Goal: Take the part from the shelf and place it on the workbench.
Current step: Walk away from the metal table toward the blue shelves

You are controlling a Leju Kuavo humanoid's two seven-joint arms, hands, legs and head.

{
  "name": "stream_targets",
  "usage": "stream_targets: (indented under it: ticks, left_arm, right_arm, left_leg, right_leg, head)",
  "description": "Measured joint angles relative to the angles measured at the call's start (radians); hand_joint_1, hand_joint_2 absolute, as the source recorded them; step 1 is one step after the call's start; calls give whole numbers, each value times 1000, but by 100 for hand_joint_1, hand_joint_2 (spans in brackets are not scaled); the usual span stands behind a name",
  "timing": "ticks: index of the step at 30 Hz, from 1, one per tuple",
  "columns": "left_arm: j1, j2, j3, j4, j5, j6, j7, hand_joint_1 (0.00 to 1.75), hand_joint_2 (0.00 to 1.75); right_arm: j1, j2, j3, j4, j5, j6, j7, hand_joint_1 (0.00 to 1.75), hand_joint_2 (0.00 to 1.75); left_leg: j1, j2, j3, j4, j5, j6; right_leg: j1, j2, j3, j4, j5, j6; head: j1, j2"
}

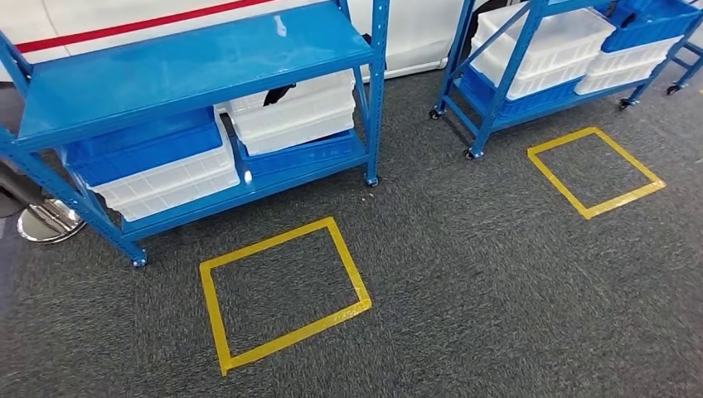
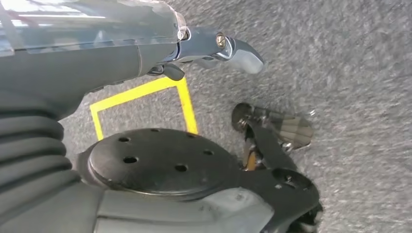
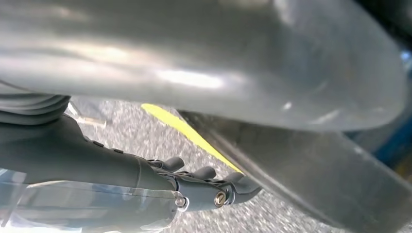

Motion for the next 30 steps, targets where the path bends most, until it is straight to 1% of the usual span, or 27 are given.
stream_targets:
  ticks: [1,2,3,5,6,7,8,9,10,12,13,14,16,17,18,19,20,21,22,23,24,25,26,27,28,29,30]
  left_arm:
    - [2,3,0,0,-2,-4,2,0,0]
    - [3,5,0,0,-4,-6,3,0,0]
    - [4,7,0,0,-5,-6,5,0,0]
    - [2,8,0,0,-6,-6,7,0,0]
    - [1,9,0,0,-7,-6,8,0,0]
    - [1,9,0,0,-7,-6,9,0,0]
    - [3,9,0,0,-8,-6,10,0,0]
    - [4,9,0,0,-8,-6,11,0,0]
    - [5,9,0,0,-8,-5,12,0,0]
    - [5,10,0,0,-8,-4,14,0,0]
    - [3,10,0,0,-9,-3,14,0,0]
    - [2,10,-1,0,-9,-3,15,0,0]
    - [3,11,-1,0,-9,-1,15,0,0]
    - [5,10,-1,0,-8,2,16,0,0]
    - [5,10,0,0,-7,6,16,0,0]
    - [4,9,0,0,-5,11,17,0,0]
    - [3,7,0,0,-4,14,17,0,0]
    - [1,5,0,0,-4,17,18,0,0]
    - [0,4,0,0,-3,18,18,0,0]
    - [0,3,0,0,-2,18,18,0,0]
    - [1,2,0,0,0,19,18,0,0]
    - [1,1,0,0,3,19,18,0,0]
    - [2,0,0,0,6,19,17,0,0]
    - [3,-1,1,0,9,21,17,0,0]
    - [3,-2,2,0,11,24,16,0,0]
    - [2,-2,2,0,11,26,14,0,0]
    - [2,-2,2,0,12,27,12,0,0]
  right_arm:
    - [-1,1,0,0,0,1,0,0,0]
    - [-2,2,0,0,0,1,0,0,0]
    - [-2,3,0,-1,0,1,-1,0,0]
    - [2,3,0,-1,0,2,-1,0,0]
    - [4,3,0,-1,0,2,-1,0,0]
    - [5,3,0,0,0,3,0,0,0]
    - [5,3,0,0,0,3,0,0,0]
    - [5,3,0,0,0,3,0,0,0]
    - [5,3,0,0,0,3,0,0,0]
    - [5,3,0,0,0,3,0,0,0]
    - [6,3,0,0,0,3,0,0,0]
    - [6,3,0,0,0,3,1,0,0]
    - [2,3,0,0,0,3,0,0,0]
    - [1,3,0,-1,0,4,0,0,0]
    - [0,3,0,-1,0,6,-1,0,0]
    - [0,2,0,-1,0,8,-3,0,0]
    - [1,-1,0,-1,0,11,-6,0,0]
    - [3,-3,0,-1,0,13,-9,0,0]
    - [4,-6,0,-1,0,14,-13,0,0]
    - [5,-8,0,-1,1,12,-15,0,0]
    - [4,-9,0,-1,1,4,-16,0,0]
    - [4,-9,0,-1,2,-8,-14,0,0]
    - [4,-9,0,-1,2,-25,-10,0,0]
    - [3,-8,0,-1,3,-41,-5,0,0]
    - [3,-6,0,-1,3,-54,-1,0,0]
    - [3,-4,0,-1,3,-62,2,0,0]
    - [3,-1,0,-1,2,-65,2,0,0]
  left_leg:
    - [2,-5,-3,-1,1,-6]
    - [1,6,-7,6,-3,-11]
    - [0,27,-18,29,-18,-17]
    - [0,84,-65,130,-72,-24]
    - [3,98,-99,199,-101,-27]
    - [5,105,-125,253,-119,-30]
    - [7,110,-138,277,-118,-32]
    - [9,114,-130,262,-99,-32]
    - [9,121,-103,209,-65,-31]
    - [3,166,-33,71,-11,-21]
    - [-2,184,-11,28,-1,-14]
    - [-8,195,-2,7,-1,-7]
    - [-10,177,-3,1,-2,5]
    - [-7,166,0,-6,1,10]
    - [-3,155,5,-13,4,15]
    - [0,144,10,-20,8,20]
    - [2,133,11,-23,10,24]
    - [1,122,10,-23,10,26]
    - [1,111,9,-23,10,28]
    - [0,100,10,-22,9,29]
    - [1,90,12,-20,7,29]
    - [2,81,15,-17,5,28]
    - [2,73,17,-14,2,25]
    - [1,67,16,-9,-2,21]
    - [0,63,14,-3,-5,16]
    - [-1,61,10,1,-7,10]
    - [-4,61,5,4,-8,9]
  right_leg:
    - [-1,-10,0,-1,2,-6]
    - [-1,-21,2,-5,4,-12]
    - [-3,-34,4,-8,5,-19]
    - [-1,-61,8,-11,4,-29]
    - [1,-76,8,-11,2,-32]
    - [3,-91,9,-11,0,-34]
    - [4,-105,10,-11,-2,-34]
    - [4,-117,13,-11,-5,-33]
    - [4,-129,17,-11,-8,-31]
    - [7,-149,27,-10,-15,-24]
    - [9,-158,30,-11,-18,-19]
    - [11,-167,33,-11,-20,-15]
    - [13,-186,40,-17,-23,-5]
    - [12,-183,46,-16,-27,1]
    - [11,-166,44,-6,-37,7]
    - [10,-141,31,25,-57,12]
    - [8,-110,5,77,-84,15]
    - [7,-88,-31,141,-113,17]
    - [6,-78,-66,203,-135,18]
    - [6,-74,-89,240,-139,18]
    - [6,-72,-94,244,-123,18]
    - [5,-71,-81,210,-88,17]
    - [4,-68,-56,151,-45,16]
    - [3,-63,-32,93,-14,16]
    - [2,-57,-15,45,3,13]
    - [2,-51,-8,18,8,9]
    - [2,-46,-8,10,4,5]
  head:
    - [0,0]
    - [-1,0]
    - [-5,0]
    - [-12,0]
    - [-14,0]
    - [-13,0]
    - [-14,0]
    - [-14,0]
    - [-14,0]
    - [-14,0]
    - [-13,0]
    - [-13,0]
    - [-13,0]
    - [-12,0]
    - [-11,0]
    - [-8,0]
    - [-5,0]
    - [-3,0]
    - [-1,0]
    - [-1,0]
    - [-1,0]
    - [0,0]
    - [1,0]
    - [1,0]
    - [2,0]
    - [2,0]
    - [2,0]
